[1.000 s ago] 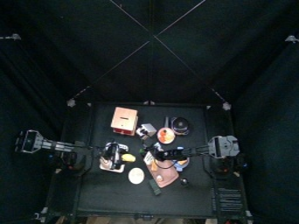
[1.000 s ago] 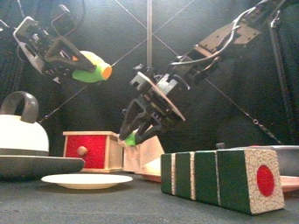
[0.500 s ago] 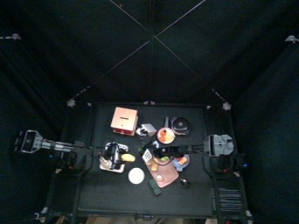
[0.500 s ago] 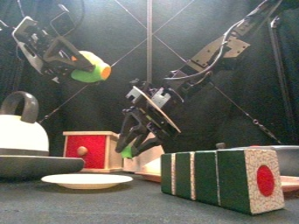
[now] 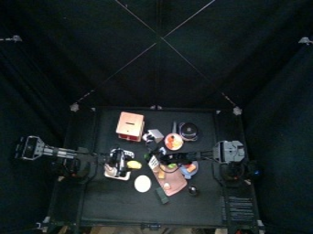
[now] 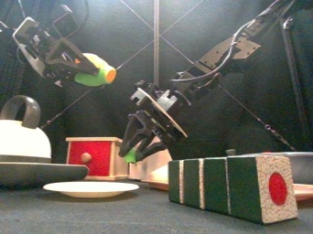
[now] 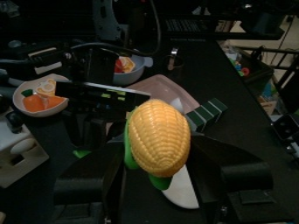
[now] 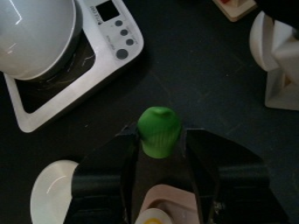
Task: Peel corn husk and drop corn husk
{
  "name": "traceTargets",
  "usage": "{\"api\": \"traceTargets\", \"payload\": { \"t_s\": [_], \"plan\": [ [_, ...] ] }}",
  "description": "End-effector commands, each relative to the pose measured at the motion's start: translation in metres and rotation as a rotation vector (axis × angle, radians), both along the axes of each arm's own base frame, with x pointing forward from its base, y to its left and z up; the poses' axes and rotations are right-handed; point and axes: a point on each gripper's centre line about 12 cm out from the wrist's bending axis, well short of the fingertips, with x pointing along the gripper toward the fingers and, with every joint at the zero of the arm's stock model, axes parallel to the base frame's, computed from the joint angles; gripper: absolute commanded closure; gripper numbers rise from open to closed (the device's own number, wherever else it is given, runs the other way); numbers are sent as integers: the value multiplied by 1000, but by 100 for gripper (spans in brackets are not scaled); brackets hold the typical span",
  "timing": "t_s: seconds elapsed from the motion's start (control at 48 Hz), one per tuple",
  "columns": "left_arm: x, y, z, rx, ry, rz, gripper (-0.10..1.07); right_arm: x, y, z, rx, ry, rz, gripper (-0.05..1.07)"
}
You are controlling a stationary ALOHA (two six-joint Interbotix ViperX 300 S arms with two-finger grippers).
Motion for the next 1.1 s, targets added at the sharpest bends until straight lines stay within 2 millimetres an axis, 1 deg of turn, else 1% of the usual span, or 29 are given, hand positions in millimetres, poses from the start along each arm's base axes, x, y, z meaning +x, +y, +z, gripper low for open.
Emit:
{"api": "traceTargets", "payload": {
  "t_s": [0.0, 0.146, 0.792, 0.938, 1.083],
  "plan": [
    [2, 0, 6, -3, -23, 1, 21, 7, -1, 18, -3, -47, 2, 25],
    [2, 0, 6, -3, -23, 1, 21, 7, -1, 18, -3, -46, 2, 21],
    [2, 0, 6, -3, -23, -1, 21, 7, 0, 18, 1, -46, 0, 21],
    [2, 0, 6, -3, -21, 1, 21, 5, 2, 25, -8, -59, 8, 21],
    [1, 0, 4, -1, -2, 4, 21, -1, 12, 38, -24, -77, 41, 21]
  ]
}}
